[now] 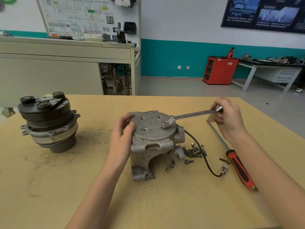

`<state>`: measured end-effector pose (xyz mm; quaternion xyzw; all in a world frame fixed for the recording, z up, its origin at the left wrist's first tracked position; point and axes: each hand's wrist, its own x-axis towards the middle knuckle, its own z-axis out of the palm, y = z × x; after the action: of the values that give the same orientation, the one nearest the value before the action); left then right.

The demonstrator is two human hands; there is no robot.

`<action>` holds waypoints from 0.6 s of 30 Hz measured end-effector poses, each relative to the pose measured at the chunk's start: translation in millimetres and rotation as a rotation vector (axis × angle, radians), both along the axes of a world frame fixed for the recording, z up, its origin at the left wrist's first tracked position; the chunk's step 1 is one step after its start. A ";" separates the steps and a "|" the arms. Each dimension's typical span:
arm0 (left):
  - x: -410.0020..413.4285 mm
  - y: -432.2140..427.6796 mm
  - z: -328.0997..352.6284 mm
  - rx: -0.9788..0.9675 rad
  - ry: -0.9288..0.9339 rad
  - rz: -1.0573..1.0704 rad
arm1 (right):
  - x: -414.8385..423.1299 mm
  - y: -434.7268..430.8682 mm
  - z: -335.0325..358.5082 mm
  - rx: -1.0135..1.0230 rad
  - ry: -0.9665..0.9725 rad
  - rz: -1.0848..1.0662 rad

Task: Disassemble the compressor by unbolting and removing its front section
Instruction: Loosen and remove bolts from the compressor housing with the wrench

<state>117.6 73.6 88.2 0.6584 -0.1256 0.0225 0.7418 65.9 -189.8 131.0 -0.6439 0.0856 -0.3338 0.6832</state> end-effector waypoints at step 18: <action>-0.4 2.5 1.9 0.088 -0.068 0.014 | 140.2 204.2 65.3 -1.856 0.329 0.215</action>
<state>117.2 76.2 90.0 0.6901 -0.1471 0.0444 0.7072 206.1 14.4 196.2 -0.9732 -0.1784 -0.1091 -0.0952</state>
